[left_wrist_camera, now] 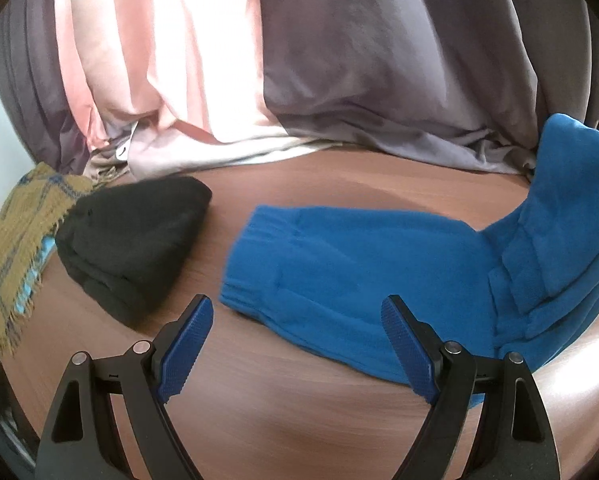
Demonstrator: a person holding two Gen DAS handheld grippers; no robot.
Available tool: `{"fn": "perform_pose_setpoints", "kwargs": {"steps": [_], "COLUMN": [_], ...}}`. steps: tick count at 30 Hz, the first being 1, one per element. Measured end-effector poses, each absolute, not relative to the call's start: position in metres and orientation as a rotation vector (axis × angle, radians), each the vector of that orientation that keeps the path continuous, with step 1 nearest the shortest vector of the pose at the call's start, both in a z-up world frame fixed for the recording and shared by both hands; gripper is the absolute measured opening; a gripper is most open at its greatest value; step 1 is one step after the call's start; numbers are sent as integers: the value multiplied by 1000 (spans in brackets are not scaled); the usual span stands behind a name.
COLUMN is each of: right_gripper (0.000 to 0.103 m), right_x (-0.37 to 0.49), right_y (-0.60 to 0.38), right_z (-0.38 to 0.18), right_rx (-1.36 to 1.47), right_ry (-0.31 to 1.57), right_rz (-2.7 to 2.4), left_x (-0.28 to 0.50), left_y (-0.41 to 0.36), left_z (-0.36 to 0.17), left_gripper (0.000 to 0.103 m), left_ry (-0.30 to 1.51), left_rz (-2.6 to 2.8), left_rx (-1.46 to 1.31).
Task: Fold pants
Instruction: 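Lift the held end and fold it over the rest with the right tool, then open the right tool to release the folded bundle onto the table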
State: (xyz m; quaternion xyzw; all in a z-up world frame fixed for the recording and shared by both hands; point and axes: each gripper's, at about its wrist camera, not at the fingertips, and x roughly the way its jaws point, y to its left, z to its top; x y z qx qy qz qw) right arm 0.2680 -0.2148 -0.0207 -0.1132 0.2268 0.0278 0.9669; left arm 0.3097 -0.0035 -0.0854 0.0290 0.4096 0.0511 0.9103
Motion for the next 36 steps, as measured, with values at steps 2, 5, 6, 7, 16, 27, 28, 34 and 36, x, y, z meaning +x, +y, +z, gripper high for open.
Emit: {"fn": "perform_pose_setpoints", "kwargs": {"steps": [2,5,6,7,16,27,28,34,36], "right_gripper": [22,22,21,21,21,21,21,31,44], "right_x": [269,270,270,271,272,276,278,285,281], "right_y": [-197,-170,-161,-151,-54,13,16,31,37], "right_z": [-18,-17,-17,-17,-46,-87,-90,-100,-100], "right_rx": [-252,-277,-284,-293,-512,-678,-679,-666,-649], "right_ry": [449,435,433,428,408,452,460,490,486], "right_rz": [62,58,59,60,140,253,259,335,371], "left_x": [314,322,325,327,335,331,332,335,333], "left_y": [13,37,45,53,90,128,131,149,153], "left_z": [-81,-83,-85,-87,-116,-124,-124,-121,-119], "left_gripper": [87,87,87,87,87,87,87,87,87], "left_ry": [840,870,881,890,926,930,932,928,926], "left_rz": [71,-28,-57,-79,-99,-92,-87,-58,-52], "left_rx": [42,12,-2,-5,132,162,168,192,194]}}
